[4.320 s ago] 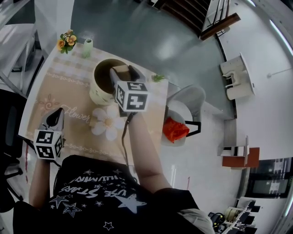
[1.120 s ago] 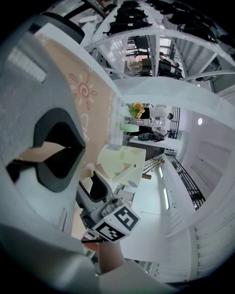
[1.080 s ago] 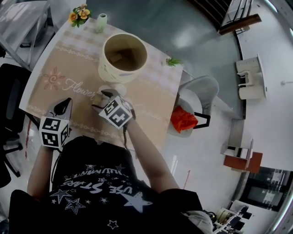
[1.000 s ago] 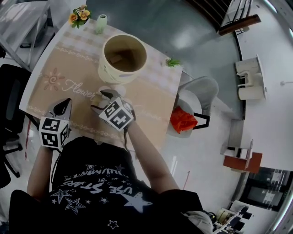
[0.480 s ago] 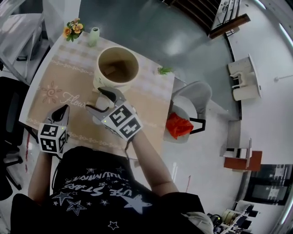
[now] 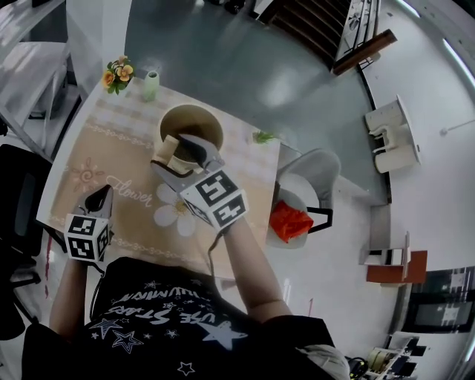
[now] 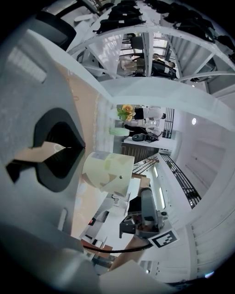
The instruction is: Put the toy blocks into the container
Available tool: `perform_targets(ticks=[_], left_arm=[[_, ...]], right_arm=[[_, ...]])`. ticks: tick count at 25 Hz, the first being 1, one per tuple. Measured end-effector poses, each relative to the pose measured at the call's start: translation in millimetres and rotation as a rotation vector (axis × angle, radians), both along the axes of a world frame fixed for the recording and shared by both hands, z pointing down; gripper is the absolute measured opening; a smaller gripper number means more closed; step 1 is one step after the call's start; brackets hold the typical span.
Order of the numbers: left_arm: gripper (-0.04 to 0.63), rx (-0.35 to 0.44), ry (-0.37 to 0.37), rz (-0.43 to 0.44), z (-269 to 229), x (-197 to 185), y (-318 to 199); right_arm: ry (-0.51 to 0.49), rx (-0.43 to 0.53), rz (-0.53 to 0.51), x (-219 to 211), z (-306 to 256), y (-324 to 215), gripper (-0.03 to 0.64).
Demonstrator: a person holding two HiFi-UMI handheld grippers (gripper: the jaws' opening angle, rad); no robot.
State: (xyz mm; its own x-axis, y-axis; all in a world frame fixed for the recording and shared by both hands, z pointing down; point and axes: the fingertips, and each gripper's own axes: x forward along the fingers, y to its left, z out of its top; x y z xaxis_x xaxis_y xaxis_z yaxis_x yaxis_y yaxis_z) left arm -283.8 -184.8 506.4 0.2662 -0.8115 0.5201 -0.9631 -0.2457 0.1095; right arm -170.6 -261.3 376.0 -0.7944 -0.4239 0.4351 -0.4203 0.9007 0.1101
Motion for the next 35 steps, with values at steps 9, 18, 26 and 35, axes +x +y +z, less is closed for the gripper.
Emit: perform_targets(ticks=[9,18,26,35], left_arm=[[0.011,-0.012,0.019,-0.017,7,-8,-14],[0.011,-0.035,0.026,-0.014,17,-9,-16],[0.011,-0.028,0.032,-0.013,16,-12,-19],[0.011,-0.018,0.031,0.004,13,1,-16]], right_arm=[[0.051,0.008,0.269,50,10,-67,0.301],[0.12,-0.042,0.379,66,38,-85,0.301],[0.105,-0.024,0.393,63,34,-83,0.313],[0.046,-0.022,0.414,76,24,-71,0.313]])
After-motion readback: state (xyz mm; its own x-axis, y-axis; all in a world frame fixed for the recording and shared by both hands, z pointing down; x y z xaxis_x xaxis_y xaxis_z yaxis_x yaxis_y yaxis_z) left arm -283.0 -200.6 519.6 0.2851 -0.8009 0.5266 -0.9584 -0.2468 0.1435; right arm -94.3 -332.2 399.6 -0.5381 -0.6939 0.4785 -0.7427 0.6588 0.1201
